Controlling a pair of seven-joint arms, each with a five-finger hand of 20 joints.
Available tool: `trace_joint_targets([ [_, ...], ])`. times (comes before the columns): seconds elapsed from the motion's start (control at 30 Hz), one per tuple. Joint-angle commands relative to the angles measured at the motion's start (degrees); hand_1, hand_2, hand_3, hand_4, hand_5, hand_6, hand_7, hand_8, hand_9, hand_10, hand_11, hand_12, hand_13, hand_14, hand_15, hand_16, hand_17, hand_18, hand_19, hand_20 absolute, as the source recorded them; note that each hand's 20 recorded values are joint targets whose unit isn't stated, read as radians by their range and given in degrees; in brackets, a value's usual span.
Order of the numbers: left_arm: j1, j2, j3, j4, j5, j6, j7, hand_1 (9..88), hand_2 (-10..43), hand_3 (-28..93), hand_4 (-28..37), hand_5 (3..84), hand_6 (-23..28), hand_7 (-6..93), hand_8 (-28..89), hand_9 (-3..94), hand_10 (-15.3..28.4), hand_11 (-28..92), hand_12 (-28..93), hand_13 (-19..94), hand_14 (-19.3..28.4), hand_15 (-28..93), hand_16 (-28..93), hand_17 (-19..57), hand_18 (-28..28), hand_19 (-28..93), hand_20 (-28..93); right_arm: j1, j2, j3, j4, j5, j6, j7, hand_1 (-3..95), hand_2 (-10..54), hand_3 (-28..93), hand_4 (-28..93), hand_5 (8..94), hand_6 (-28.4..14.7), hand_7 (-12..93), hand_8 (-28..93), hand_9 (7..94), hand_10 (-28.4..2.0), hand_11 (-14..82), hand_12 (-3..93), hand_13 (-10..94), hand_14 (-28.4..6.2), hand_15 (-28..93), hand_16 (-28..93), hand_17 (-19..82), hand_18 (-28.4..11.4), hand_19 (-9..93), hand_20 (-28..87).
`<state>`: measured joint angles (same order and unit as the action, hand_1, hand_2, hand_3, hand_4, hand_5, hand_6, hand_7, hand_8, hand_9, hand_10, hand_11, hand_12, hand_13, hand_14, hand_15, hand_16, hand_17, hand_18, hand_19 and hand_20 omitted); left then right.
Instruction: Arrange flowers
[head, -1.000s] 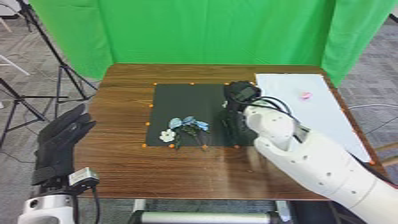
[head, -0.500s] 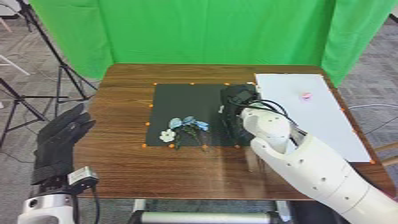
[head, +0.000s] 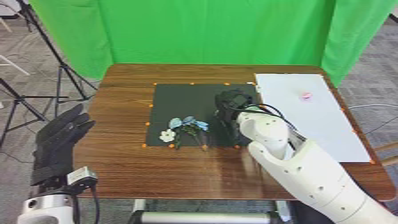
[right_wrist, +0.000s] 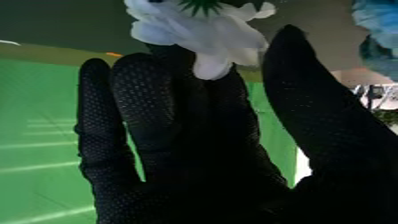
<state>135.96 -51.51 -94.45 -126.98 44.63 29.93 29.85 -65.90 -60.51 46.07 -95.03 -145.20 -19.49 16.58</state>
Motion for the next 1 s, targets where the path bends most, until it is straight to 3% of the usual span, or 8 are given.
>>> trace_joint_targets([
  [0.03,2.21,-0.06,-0.02,-0.25,-0.45,0.29,0.8,27.4,3.7,83,-18.5,39.4,10.5,16.3,-11,33.2,19.6,37,6,23,26.3,64,-17,-10.6,20.7,57,3,1.27,2.1,-0.84,-2.27,0.84,-1.39,2.12,28.4,-3.7,82,-25,61.8,-4.8,21,-13,64.6,-17.0,31.3,19.0,63,-12.0,75,19,24,-22.1,84,3],
  [0.5,2.98,1.05,0.67,-0.34,-1.31,1.61,2.57,27.3,4.0,83,-19.0,39.4,10.4,16.8,-11,33.3,19.3,38,6,23,26.0,64,-17,-10.4,20.6,57,3,4.73,6.27,-1.88,-5.75,4.53,0.27,2.15,26.3,-3.2,82,-24,55.8,-6.7,17,-11,61.2,-18.7,30.9,18.6,61,-13.2,77,17,23,-23.6,84,5],
  [0.53,2.99,1.91,1.05,-0.37,-2.08,2.2,3.21,27.3,4.0,83,-19.0,39.4,10.4,16.8,-11,33.3,19.3,38,6,23,26.0,64,-17,-10.4,20.6,57,3,4.26,5.8,-1.32,-5.91,4.34,-0.03,1.68,26.3,-3.1,82,-24,55.8,-6.7,17,-11,61.2,-18.7,30.9,18.6,61,-13.2,77,17,23,-23.6,84,5],
  [0.7,2.7,1.65,1.23,-0.3,-1.8,1.98,3.13,27.2,4.1,83,-19.0,39.4,10.3,16.9,-11,33.3,19.3,38,6,23,26.1,64,-17,-10.4,20.6,57,3,3.19,4.94,-0.6,-6.59,3.23,-0.49,-0.18,26.2,-3.2,82,-24,55.5,-6.6,17,-11,61.2,-18.7,30.9,18.5,61,-13.2,77,17,23,-23.7,84,6],
  [0.73,2.68,1.31,1.03,-0.26,-1.41,1.67,2.71,27.2,4.0,83,-19.0,39.4,10.3,17.0,-11,33.3,19.3,38,6,23,26.1,64,-17,-10.4,20.6,57,3,3.3,5.02,-0.84,-6.62,3.24,-0.47,0.06,26.2,-3.2,82,-24,55.5,-6.6,17,-11,61.3,-18.6,30.9,18.5,61,-13.2,77,17,23,-23.7,84,6],
  [0.77,2.73,1.9,1.21,-0.25,-1.97,1.99,3.29,27.2,4.1,83,-19.0,39.4,10.4,17.0,-11,33.3,19.3,38,6,23,26.1,64,-17,-10.4,20.6,57,3,3.69,5.52,-1.34,-6.73,3.91,-0.37,0.6,26.2,-3.1,82,-24,55.5,-6.6,17,-11,61.3,-18.7,30.8,18.5,61,-13.2,77,17,23,-23.8,84,6],
  [0.87,2.84,2.23,1.33,-0.23,-2.34,2.25,3.65,27.2,4.1,83,-19.0,39.4,10.4,17.0,-11,33.3,19.4,38,6,23,26.1,64,-17,-10.4,20.7,57,3,4.66,6.47,-2.34,-6.42,4.67,-0.97,2.15,26.2,-3.0,81,-24,55.5,-6.6,17,-11,61.3,-18.8,30.6,18.4,61,-13.2,77,17,23,-23.8,83,6],
  [1.0,2.87,2.18,1.4,-0.16,-2.32,2.22,3.76,27.1,4.1,83,-19.0,39.4,10.4,17.1,-11,33.3,19.3,38,6,23,26.1,64,-18,-10.3,20.7,57,3,6.83,8.41,-4.62,-4.97,8.82,-1.65,7.34,26.1,-2.7,81,-24,55.4,-6.5,17,-11,61.2,-19.1,28.5,17.8,61,-13.5,77,17,23,-24.2,83,6],
])
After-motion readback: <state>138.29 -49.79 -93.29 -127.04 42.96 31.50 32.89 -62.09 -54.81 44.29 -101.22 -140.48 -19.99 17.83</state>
